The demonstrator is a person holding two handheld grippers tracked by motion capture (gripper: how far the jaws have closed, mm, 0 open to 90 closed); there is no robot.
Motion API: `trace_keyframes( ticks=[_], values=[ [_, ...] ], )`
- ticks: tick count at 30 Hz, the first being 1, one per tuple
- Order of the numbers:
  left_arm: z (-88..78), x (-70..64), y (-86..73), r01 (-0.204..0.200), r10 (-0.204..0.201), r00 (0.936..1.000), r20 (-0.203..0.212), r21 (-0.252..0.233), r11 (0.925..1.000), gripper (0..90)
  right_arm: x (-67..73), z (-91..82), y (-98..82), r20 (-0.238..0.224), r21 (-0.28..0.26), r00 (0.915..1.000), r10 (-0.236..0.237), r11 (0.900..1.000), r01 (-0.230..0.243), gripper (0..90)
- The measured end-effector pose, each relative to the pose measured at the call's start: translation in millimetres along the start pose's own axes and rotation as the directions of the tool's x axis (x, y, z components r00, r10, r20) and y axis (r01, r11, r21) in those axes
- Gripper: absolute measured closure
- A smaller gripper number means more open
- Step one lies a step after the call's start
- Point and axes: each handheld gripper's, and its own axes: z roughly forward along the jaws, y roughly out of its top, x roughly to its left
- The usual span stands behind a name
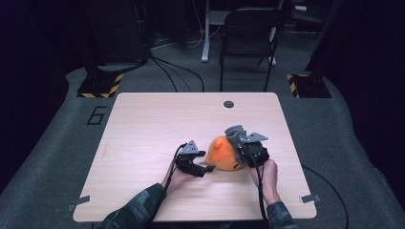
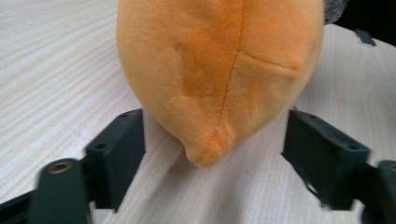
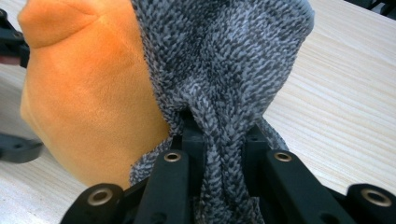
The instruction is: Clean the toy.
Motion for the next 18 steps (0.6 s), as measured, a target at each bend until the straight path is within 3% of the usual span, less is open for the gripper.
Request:
trace_keyframes(
  ticks=[4,7,11,15,18],
  values=[
    [5.9,-1.8,-1.1,0.007,-0.007,0.9999,0.008,-0.013,0.9999,35.5,0.4,0.2,-0.3,0.007,0.0,0.9999,0.015,1.0,-0.015,77.5],
    [5.8,-1.1,-1.6,0.018,-0.017,0.9998,0.011,-0.014,0.9997,47.1,0.6,-0.3,-0.3,0.004,0.003,1.0,-0.002,1.0,0.002,77.5],
    [7.2,-3.8,-0.4,0.014,-0.015,0.9995,-0.028,-0.018,0.9997,64.9,1.7,-1.0,-0.8,0.008,-0.002,1.0,-0.001,1.0,0.001,77.5],
    [6.7,-4.2,-0.4,0.012,-0.013,0.9997,-0.02,-0.032,0.9994,73.2,-2.8,-3.9,-0.4,-0.004,-0.014,0.9999,0.012,1.0,-0.012,77.4],
    [6.0,-3.1,-1.3,-0.003,0.002,0.9997,-0.022,-0.034,0.9994,75.2,-13.5,-11.7,0.0,-0.018,-0.047,0.9987,0.047,0.998,-0.048,77.3]
  ],
)
